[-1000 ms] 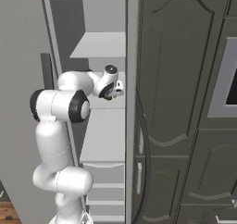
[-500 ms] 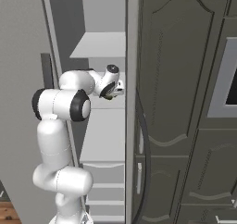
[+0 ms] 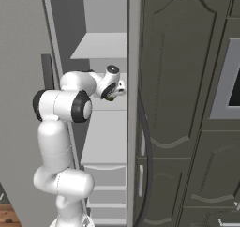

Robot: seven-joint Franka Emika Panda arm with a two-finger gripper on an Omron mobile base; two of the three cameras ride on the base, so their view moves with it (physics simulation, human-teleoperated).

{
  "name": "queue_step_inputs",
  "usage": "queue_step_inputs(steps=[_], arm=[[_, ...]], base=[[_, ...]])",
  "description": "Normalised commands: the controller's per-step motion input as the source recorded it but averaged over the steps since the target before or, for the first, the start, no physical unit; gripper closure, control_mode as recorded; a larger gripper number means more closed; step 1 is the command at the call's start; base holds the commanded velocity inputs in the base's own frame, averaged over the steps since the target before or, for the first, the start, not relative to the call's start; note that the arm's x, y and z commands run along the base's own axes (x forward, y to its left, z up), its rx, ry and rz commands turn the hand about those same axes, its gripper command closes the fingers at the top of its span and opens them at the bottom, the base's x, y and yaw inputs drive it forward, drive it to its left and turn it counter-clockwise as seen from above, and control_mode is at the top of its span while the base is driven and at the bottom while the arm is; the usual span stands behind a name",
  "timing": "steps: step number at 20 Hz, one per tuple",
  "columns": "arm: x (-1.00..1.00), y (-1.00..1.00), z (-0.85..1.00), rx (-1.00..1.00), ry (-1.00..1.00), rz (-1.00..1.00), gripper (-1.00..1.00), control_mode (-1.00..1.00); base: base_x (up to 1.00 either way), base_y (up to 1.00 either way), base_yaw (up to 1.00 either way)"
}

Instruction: Take the lime and cucumber out of the freezer and place them in the tupperware container on the counter. Then put the tupperware containing the vegetables back in the freezer.

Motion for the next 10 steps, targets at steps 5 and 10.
queue_step_inputs(steps=[5, 10], arm=[[0.0, 0.2, -0.25, -0.06, -0.01, 0.0, 1.0, -1.0], [-0.17, 0.23, -0.17, -0.04, -0.08, 0.0, 1.0, -1.0]], base=[[0.0, 0.0, 0.0], [0.0, 0.0, 0.0]])
